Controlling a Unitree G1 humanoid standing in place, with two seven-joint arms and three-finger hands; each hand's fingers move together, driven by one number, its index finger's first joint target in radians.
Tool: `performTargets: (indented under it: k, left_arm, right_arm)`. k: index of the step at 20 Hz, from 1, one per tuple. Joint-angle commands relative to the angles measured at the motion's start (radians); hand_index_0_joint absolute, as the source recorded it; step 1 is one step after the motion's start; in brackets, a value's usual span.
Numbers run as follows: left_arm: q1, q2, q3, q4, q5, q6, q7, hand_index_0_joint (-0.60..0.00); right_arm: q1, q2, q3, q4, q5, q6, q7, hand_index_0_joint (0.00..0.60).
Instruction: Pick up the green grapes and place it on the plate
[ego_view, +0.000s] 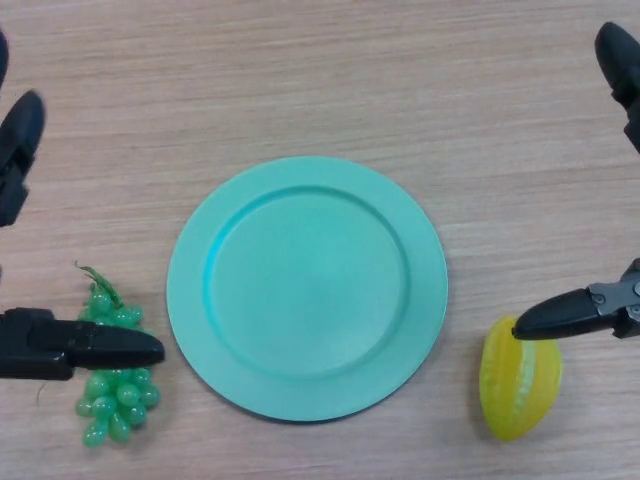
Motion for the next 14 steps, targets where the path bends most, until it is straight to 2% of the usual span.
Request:
performTargets:
  k: [1,3,7,10,14]
  left_arm:
    - [0.023,0.014,0.024,0.082,0.128,-0.265,-0.019,0.0]
    - [0.046,0.01,0.035,0.198,0.211,-0.371,-0.005,0.0]
    - [0.094,0.016,0.046,0.379,0.314,-0.461,-0.029,0.0]
    - [0.101,0.016,0.039,0.456,0.303,-0.478,-0.046,0.0]
    - [0.061,0.033,-0.003,0.599,0.255,-0.521,-0.009,0.0]
  right_arm:
    - [-0.03,-0.001,-0.028,-0.054,-0.048,-0.12,0.0,0.0]
    - [-0.028,0.002,-0.027,-0.053,-0.048,-0.125,0.001,0.0]
    - [-0.038,0.001,-0.015,-0.054,-0.059,-0.11,-0.003,0.0]
    - [-0.043,0.006,0.0,-0.054,-0.074,-0.103,-0.001,0.0]
    - [-0.039,0.018,0.025,-0.054,-0.092,-0.109,-0.005,0.0]
